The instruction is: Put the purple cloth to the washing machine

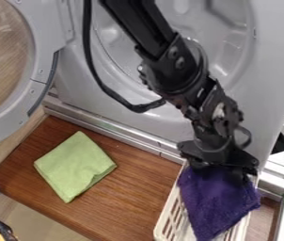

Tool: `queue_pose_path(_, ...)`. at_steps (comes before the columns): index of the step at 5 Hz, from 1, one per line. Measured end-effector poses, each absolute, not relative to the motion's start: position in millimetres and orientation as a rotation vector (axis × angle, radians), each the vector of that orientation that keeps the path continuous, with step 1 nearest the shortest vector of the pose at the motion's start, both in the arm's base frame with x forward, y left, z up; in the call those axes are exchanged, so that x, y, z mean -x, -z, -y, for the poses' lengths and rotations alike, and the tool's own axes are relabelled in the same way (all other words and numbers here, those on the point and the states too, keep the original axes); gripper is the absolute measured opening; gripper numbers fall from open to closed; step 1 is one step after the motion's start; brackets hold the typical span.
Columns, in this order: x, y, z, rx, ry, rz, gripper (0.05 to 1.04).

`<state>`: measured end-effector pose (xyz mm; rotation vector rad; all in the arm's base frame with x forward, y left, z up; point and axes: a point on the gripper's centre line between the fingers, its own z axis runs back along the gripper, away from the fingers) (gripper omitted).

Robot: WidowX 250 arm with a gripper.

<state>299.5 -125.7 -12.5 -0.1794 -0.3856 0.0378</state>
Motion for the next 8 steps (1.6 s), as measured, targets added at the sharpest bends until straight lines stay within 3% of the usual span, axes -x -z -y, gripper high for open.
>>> queue_pose_path(1,-294,11,125,0.149,-0.023,0.383,0.388)
queue_pose_path(2,-290,12,125,0.145,-0.023,0.377,0.180)
queue_pose_path(3,-290,3,126,0.149,-0.011,0.397,0.093)
queue_pose_path(5,-280,-47,112,0.084,-0.019,0.508,0.086)
queue_pose_path(7,-261,-101,62,-0.013,-0.156,0.620,0.086)
queue_pose_path(8,-269,-107,37,-0.026,-0.234,0.650,0.086)
